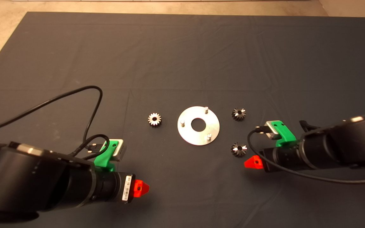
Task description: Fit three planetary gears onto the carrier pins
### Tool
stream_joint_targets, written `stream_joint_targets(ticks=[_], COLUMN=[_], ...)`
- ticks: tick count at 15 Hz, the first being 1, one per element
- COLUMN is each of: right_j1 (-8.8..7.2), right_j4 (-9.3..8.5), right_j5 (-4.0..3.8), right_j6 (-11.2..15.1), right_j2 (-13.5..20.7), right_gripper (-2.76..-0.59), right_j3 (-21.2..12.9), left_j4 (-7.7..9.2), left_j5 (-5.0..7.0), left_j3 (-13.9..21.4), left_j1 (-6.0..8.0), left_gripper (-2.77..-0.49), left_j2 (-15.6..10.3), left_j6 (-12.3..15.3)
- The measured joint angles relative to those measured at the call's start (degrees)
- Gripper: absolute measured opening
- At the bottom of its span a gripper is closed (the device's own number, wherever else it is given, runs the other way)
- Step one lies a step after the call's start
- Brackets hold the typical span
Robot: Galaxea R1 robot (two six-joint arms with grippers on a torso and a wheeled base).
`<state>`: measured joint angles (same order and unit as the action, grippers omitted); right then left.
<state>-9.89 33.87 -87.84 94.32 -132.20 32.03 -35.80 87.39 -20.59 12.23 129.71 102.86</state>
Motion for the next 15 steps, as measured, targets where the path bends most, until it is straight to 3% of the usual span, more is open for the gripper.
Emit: stream_joint_targets(ticks=[8, 15], right_j1=[0.00, -0.28], right_j4=[0.00, 0.00], right_j5=[0.00, 0.08], right_j6=[-3.8, -5.0], right_j2=[-7.7, -10.2], right_gripper=[-0.63, -0.67], right_j3=[9.8, 12.3], left_j4=[0.00, 0.00], left_j5=[0.01, -0.02], left_j3=[0.0, 0.0], left_j1=[0.00, 0.00], left_gripper=[-0.50, -0.50], left_j2=[0.1, 0.1], left_j6=[0.0, 0.0])
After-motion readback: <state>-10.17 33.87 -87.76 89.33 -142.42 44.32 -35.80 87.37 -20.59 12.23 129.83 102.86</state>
